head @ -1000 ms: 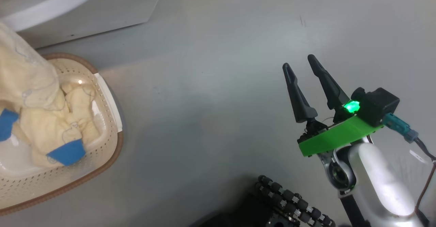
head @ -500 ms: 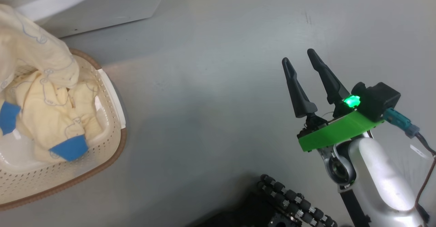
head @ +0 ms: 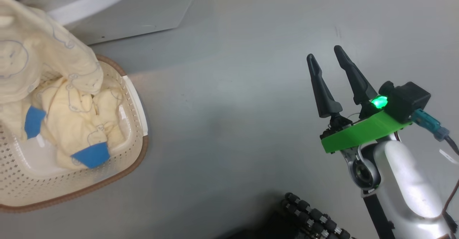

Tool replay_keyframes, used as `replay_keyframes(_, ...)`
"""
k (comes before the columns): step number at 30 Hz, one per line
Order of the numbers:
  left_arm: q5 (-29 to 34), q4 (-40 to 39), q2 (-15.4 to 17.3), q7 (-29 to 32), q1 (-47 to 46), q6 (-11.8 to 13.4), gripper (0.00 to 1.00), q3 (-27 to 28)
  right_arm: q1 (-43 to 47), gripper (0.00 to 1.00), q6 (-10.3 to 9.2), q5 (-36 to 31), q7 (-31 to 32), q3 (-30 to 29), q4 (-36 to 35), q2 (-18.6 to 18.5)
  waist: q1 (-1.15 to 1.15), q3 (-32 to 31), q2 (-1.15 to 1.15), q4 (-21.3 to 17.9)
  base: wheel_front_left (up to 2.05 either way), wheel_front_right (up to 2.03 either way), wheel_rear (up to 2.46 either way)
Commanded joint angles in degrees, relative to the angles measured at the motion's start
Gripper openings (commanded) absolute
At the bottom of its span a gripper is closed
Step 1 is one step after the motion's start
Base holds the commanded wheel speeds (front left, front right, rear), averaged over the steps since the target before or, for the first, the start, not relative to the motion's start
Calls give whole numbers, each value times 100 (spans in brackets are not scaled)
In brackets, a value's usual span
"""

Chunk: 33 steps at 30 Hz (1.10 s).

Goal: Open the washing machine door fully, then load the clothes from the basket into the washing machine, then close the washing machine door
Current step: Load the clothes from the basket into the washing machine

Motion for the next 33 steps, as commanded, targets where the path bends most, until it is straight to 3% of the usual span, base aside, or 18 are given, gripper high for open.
replay_keyframes(1,-50,-205,188,-136,49,43,100,121,83,100,21,-48,-54,-1,-118,-51,0,-82,0,92,0,0,0)
replay_keyframes(15,-228,-1347,-143,-573,1752,633,100,303,183,100,21,-338,-54,-323,-23,-51,0,-538,0,471,0,0,0)
replay_keyframes(27,-42,-3880,-459,-595,4256,1659,100,635,327,100,21,-731,-55,-604,127,-51,0,-1111,0,928,0,0,0)
replay_keyframes(33,62,-4686,-660,-595,5285,2053,100,560,420,100,21,-911,-55,-695,293,-51,0,-1456,0,1176,0,0,0)
